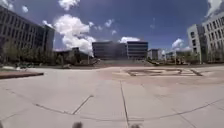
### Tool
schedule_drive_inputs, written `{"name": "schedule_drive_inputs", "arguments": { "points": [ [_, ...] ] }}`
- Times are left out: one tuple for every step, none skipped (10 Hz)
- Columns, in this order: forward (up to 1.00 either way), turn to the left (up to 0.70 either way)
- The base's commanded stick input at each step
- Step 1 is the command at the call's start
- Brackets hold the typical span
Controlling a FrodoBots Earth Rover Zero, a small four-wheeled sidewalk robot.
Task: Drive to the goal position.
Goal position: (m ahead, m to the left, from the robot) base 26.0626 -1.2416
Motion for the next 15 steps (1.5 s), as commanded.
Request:
{"name": "schedule_drive_inputs", "arguments": {
  "points": [
    [0.70, 0.00],
    [0.70, 0.00],
    [0.70, 0.00],
    [0.70, 0.00],
    [0.70, 0.00],
    [0.70, 0.00],
    [0.70, 0.00],
    [0.70, 0.00],
    [0.70, 0.00],
    [0.70, 0.00],
    [0.70, 0.00],
    [0.70, 0.00],
    [0.70, 0.00],
    [0.70, 0.00],
    [0.70, 0.00]
  ]
}}
